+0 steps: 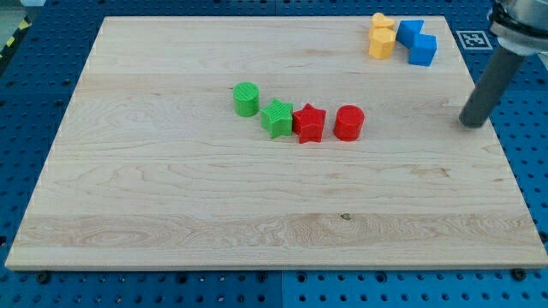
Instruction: Slightly move the red circle closer to the red star
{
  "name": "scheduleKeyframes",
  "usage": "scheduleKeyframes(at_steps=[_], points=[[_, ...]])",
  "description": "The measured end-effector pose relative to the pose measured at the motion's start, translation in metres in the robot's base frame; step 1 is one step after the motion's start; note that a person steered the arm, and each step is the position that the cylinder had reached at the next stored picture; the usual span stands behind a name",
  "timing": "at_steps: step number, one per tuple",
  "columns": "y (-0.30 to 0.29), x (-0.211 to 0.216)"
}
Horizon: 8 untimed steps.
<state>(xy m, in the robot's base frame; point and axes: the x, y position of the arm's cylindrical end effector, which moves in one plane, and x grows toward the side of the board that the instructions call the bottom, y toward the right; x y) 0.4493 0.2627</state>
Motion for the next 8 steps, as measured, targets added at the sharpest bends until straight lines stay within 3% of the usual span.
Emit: scheduleKeyframes(at_steps=[1,2,7,8], points=[[-0.059,0.029],[-0.115,0.029],[-0.145,0.006],[-0.107,0.000]])
